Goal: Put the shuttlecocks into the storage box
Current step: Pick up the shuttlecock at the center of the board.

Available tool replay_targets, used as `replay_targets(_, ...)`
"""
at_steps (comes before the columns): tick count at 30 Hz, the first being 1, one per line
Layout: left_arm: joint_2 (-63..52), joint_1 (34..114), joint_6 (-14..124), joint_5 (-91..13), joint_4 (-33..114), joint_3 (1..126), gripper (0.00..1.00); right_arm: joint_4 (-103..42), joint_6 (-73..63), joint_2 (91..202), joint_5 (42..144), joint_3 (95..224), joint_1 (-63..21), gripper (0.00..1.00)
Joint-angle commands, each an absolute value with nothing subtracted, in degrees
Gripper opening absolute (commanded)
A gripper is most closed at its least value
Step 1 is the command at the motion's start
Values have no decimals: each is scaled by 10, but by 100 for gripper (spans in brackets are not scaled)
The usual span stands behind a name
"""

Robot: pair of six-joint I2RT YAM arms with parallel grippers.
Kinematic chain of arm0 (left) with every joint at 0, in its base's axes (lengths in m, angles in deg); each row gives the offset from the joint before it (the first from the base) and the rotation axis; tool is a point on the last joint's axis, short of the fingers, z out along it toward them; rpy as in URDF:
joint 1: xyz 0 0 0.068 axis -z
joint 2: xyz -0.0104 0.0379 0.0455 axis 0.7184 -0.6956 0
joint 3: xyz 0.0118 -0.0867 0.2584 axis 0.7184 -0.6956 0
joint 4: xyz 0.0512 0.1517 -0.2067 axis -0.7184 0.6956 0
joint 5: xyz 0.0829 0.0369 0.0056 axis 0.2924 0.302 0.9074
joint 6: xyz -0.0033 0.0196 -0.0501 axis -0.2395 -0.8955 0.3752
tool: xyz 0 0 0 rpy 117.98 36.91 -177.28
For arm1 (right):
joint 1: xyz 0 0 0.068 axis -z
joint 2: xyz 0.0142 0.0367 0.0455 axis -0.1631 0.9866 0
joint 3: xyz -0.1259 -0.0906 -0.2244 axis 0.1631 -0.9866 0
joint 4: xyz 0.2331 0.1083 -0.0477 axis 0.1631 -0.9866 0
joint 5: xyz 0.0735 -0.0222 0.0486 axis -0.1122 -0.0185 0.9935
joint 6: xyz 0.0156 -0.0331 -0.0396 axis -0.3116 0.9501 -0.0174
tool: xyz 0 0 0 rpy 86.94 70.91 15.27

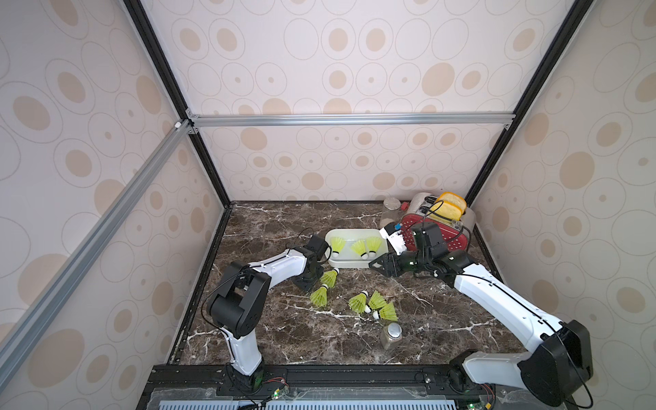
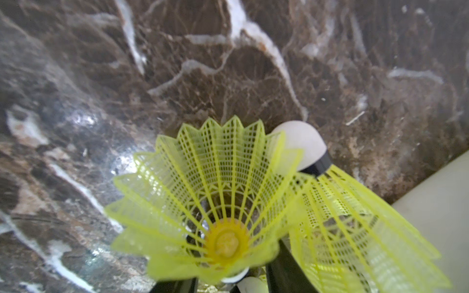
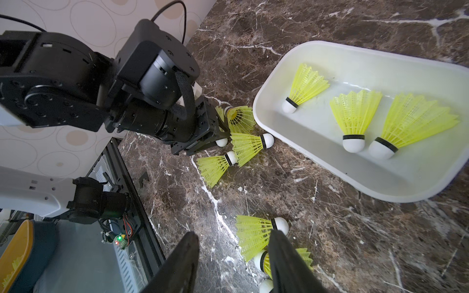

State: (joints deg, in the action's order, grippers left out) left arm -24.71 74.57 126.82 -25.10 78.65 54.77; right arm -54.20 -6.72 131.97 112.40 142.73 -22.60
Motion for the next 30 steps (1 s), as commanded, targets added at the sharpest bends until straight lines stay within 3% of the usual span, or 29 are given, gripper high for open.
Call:
replay_targets(1, -255, 745, 1276, -237, 797, 545, 42, -551, -68, 1323, 1127, 1445, -222, 50)
replay_targets(7, -256, 745, 1264, -229, 797, 546, 37, -553, -69, 1325, 1124, 1446, -219, 50)
replay_targets(12, -248, 745, 1250, -223, 797, 547, 22, -552, -70, 1327, 1119, 1445, -219, 50)
replay_targets(20, -203, 751, 1212, -209, 848, 547, 21, -552, -74, 1337, 1122, 1454, -218, 50)
replay_targets(30, -146, 767, 1023, -195, 912, 626, 18, -478, -142, 1360, 1149, 1461, -200, 50)
